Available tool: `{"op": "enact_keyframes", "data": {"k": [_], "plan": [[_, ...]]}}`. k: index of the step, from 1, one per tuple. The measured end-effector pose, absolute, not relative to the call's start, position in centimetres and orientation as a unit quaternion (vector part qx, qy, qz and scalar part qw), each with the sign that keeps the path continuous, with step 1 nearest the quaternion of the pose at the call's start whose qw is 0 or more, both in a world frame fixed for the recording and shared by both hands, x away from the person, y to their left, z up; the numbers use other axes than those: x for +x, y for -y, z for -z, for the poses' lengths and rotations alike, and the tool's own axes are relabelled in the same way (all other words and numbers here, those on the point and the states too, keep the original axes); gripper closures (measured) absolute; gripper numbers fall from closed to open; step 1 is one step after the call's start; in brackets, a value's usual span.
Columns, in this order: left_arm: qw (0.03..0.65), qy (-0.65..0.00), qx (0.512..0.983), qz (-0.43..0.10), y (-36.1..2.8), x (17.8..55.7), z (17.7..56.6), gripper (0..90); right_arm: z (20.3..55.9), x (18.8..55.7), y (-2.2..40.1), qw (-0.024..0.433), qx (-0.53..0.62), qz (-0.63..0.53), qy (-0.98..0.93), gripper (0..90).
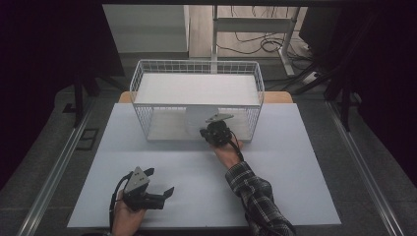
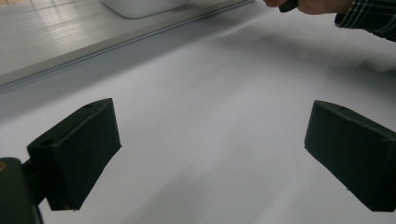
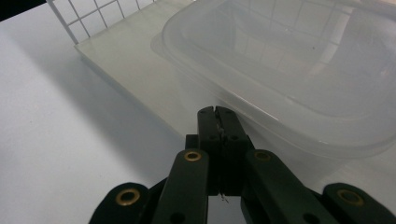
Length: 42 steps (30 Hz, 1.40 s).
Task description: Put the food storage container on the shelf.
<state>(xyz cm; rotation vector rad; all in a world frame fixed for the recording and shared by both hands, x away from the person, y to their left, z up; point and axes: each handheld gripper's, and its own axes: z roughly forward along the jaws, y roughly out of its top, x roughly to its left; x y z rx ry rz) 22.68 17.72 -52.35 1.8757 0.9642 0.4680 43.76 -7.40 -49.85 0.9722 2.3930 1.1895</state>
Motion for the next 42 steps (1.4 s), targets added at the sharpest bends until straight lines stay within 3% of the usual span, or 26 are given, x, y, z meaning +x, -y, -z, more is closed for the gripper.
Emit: {"op": "enact_keyframes", "data": {"k": [5,9,20,42], "plan": [[0.466,-0.395,0.768,-0.192,-17.8,22.7,52.4,3.0,49.7,43.7,7.5,0.146,0.339,-0.418,-0.831,84.9],[0.465,-0.395,0.769,-0.192,-17.8,22.7,52.4,2.9,49.5,43.2,7.5,0.143,0.337,-0.420,-0.831,70.6],[0.467,-0.393,0.771,-0.181,-17.7,22.9,52.4,3.0,48.9,42.1,7.7,0.137,0.335,-0.425,-0.830,44.9],[0.465,-0.395,0.774,-0.168,-17.7,23.1,52.5,3.1,47.4,38.9,9.5,0.131,0.307,-0.439,-0.834,19.8]]}}
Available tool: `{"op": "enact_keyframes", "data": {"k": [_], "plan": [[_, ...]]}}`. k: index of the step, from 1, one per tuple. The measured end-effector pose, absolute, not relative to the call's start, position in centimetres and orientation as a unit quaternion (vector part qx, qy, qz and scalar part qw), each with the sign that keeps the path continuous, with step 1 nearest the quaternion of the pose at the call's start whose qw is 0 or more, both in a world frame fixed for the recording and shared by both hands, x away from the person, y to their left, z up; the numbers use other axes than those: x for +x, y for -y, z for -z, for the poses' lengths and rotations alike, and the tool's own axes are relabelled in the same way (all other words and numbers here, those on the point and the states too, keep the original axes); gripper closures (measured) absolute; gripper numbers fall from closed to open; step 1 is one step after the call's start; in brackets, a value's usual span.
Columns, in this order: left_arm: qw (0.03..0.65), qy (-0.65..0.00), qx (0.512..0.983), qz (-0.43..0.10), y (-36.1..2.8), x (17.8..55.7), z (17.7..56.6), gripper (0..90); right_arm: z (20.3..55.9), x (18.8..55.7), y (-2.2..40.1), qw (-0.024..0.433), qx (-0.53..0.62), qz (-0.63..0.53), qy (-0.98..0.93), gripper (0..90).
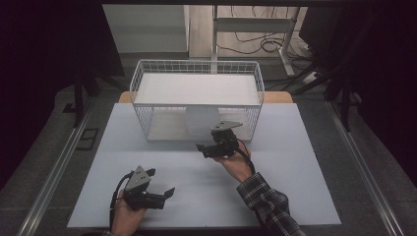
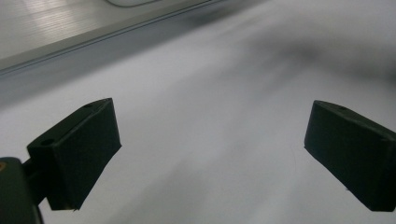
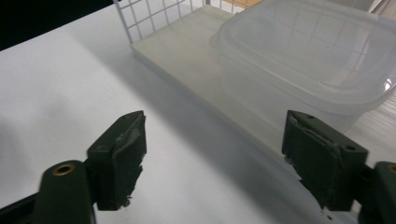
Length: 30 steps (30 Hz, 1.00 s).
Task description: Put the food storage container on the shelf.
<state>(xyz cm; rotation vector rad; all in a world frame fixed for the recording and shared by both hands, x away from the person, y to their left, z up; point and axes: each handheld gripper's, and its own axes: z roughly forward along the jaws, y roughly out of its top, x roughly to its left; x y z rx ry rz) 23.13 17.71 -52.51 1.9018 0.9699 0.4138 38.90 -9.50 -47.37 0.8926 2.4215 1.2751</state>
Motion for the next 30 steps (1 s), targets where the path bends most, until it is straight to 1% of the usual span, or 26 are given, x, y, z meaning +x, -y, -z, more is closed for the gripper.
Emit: {"op": "enact_keyframes", "data": {"k": [3,4,15,25,30], "plan": [[0.465,-0.395,0.775,-0.167,-17.7,23.1,52.5,3.1,47.2,38.2,9.8,0.130,0.305,-0.438,-0.835,16.4],[0.464,-0.395,0.775,-0.166,-17.7,23.2,52.5,3.1,47.1,37.7,10.0,0.132,0.303,-0.437,-0.837,13.9],[0.465,-0.399,0.774,-0.163,-17.8,23.2,52.5,3.2,47.4,35.0,11.4,0.127,0.298,-0.433,-0.841,5.1],[0.465,-0.399,0.773,-0.162,-18.0,23.0,52.2,3.3,47.7,33.1,13.3,0.122,0.313,-0.432,-0.837,0.5],[0.465,-0.400,0.773,-0.162,-18.2,23.0,52.1,3.3,47.5,32.1,14.4,0.131,0.311,-0.429,-0.838,0.2]]}}
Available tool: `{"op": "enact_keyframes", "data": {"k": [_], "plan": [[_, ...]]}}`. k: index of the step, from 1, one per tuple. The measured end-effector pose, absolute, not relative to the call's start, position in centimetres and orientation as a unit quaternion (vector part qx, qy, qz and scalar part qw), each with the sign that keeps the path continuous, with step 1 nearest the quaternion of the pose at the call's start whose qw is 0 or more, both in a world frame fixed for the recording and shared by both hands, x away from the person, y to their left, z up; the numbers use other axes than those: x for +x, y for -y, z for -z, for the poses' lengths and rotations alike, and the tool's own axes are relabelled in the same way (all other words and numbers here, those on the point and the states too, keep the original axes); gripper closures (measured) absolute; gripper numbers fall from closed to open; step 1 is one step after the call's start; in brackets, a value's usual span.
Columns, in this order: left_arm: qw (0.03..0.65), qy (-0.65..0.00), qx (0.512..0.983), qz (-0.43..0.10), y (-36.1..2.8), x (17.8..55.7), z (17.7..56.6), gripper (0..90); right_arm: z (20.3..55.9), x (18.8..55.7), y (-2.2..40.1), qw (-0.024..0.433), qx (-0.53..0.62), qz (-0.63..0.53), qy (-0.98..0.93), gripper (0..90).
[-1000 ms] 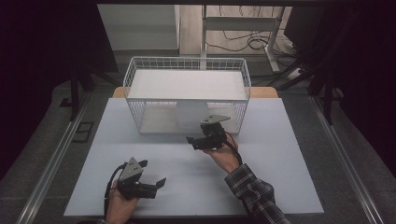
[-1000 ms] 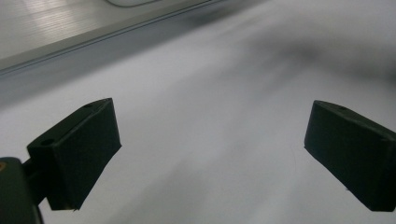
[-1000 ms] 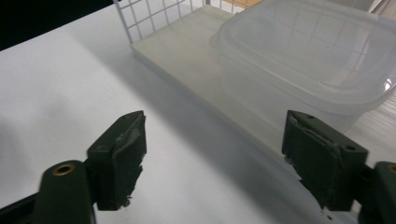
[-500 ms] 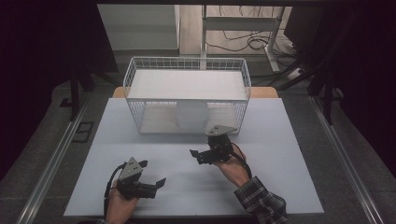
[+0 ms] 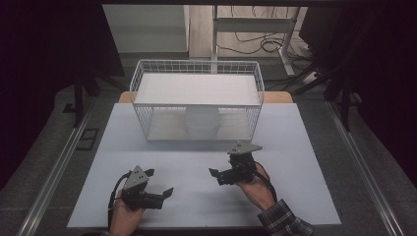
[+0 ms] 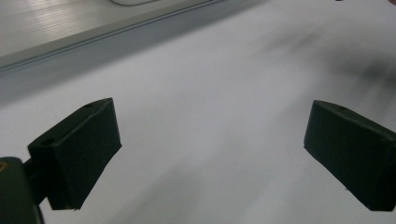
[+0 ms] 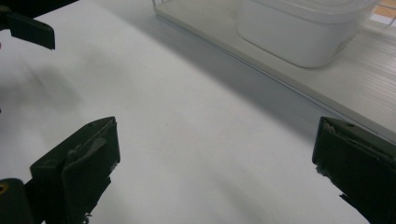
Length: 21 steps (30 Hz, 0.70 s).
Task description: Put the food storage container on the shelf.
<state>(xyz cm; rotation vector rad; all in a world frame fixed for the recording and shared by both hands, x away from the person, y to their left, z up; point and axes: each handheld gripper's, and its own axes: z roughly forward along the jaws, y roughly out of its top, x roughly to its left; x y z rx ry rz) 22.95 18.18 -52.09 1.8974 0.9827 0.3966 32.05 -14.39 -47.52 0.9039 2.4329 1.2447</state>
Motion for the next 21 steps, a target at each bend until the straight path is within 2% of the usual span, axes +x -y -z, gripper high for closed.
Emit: {"op": "enact_keyframes", "data": {"k": [21], "plan": [[0.458,-0.400,0.774,-0.175,-18.9,22.1,51.5,3.2,46.9,27.9,19.4,0.162,0.339,-0.432,-0.820,0.0]]}}
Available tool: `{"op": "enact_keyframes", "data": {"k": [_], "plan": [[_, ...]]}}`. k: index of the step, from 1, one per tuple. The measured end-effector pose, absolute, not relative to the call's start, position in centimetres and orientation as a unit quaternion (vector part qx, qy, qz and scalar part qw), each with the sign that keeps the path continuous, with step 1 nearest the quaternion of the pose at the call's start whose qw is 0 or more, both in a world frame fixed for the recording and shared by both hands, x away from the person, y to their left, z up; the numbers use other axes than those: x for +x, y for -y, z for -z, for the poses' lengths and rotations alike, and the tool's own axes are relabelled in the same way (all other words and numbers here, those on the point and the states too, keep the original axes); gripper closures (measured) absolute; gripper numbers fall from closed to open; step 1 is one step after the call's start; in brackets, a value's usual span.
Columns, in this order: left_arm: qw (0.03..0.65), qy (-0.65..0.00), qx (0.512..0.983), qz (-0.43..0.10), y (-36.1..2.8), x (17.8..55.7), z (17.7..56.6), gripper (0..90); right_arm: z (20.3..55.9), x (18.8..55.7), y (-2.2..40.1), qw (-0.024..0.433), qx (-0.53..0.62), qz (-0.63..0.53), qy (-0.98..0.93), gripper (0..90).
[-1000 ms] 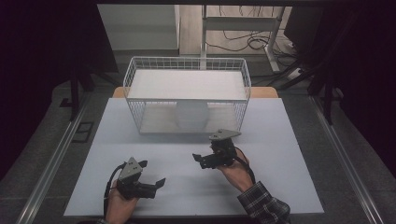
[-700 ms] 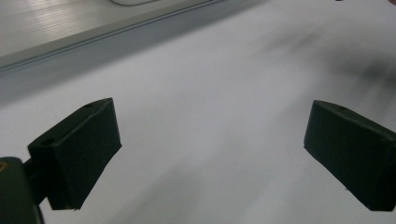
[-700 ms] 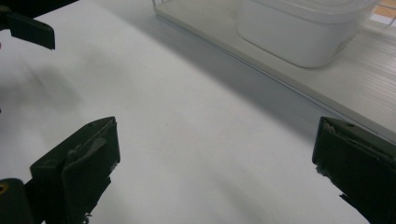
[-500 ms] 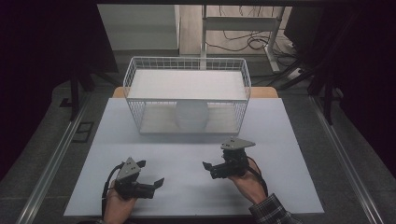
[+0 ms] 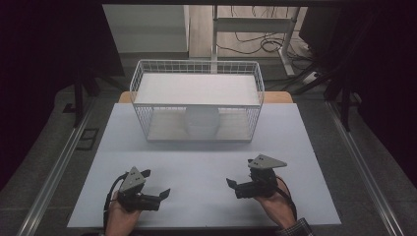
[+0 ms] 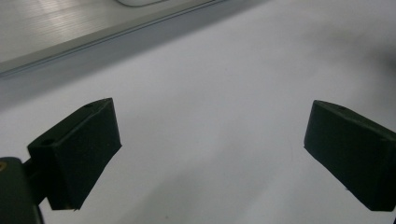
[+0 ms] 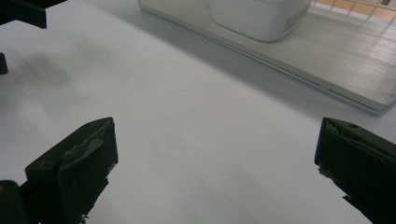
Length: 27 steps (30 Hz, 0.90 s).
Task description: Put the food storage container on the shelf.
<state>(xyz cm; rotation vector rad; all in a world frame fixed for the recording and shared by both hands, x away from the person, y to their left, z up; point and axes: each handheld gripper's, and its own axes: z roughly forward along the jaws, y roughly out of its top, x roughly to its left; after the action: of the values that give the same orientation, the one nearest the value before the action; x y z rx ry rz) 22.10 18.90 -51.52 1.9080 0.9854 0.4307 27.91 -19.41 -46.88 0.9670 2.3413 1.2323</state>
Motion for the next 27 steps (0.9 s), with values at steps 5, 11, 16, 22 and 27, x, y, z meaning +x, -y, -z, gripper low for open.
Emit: {"op": "enact_keyframes", "data": {"k": [5,11,16,22,27], "plan": [[0.454,-0.402,0.775,-0.179,-19.5,21.5,51.3,3.1,46.9,26.8,20.9,0.168,0.351,-0.433,-0.813,0.0],[0.442,-0.406,0.777,-0.188,-20.2,20.7,51.5,2.7,47.3,25.7,22.6,0.182,0.366,-0.427,-0.806,0.0],[0.440,-0.411,0.775,-0.192,-20.8,20.2,51.9,2.5,47.7,24.9,23.8,0.187,0.381,-0.423,-0.801,0.0],[0.439,-0.414,0.773,-0.195,-21.2,19.9,52.3,2.0,48.6,24.1,25.0,0.195,0.391,-0.409,-0.801,0.0],[0.426,-0.416,0.782,-0.187,-21.1,20.1,52.9,1.4,49.7,23.6,25.5,0.197,0.396,-0.386,-0.810,0.0]]}}
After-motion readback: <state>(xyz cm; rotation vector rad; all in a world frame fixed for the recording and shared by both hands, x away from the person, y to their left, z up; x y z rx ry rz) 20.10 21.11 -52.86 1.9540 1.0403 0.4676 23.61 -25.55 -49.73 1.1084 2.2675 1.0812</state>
